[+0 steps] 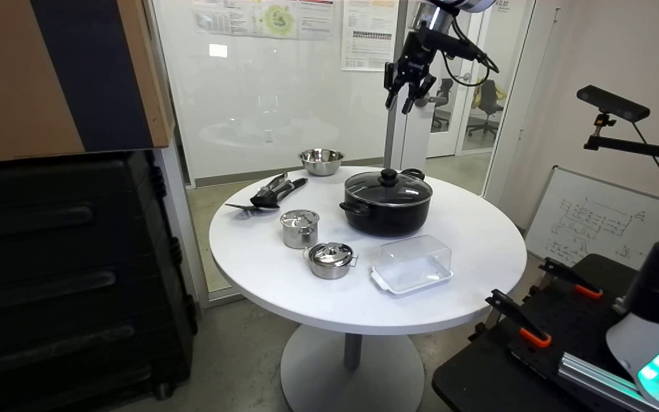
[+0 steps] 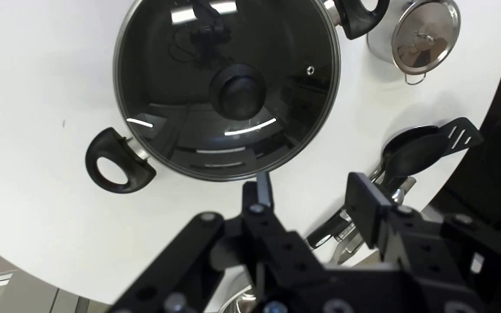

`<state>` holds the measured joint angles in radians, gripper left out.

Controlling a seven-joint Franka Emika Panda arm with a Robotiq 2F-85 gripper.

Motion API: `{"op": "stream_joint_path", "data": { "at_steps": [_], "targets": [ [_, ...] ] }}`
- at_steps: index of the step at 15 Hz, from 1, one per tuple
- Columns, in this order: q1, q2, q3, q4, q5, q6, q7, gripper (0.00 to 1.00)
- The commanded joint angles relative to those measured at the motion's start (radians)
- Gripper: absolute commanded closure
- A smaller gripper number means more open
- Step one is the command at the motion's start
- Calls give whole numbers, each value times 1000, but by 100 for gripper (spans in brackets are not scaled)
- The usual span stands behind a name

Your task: Take the lid off the black pot

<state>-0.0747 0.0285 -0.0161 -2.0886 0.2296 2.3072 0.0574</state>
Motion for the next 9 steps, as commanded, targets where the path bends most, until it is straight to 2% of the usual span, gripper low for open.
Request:
{"op": "stream_joint_path", "data": {
  "at_steps": [1, 2, 4, 6, 9],
  "targets": [
    [-4, -58, -31, -34, -26, -60, 5, 76],
    [-4, -42, -35, -34, -23, -49, -5, 26],
    [-1, -12, -39, -37, -16, -9, -22, 18],
    [5, 26, -35, -37, -21, 29, -36, 4],
    [18, 92, -26, -34, -61, 87, -21, 0]
  ]
}}
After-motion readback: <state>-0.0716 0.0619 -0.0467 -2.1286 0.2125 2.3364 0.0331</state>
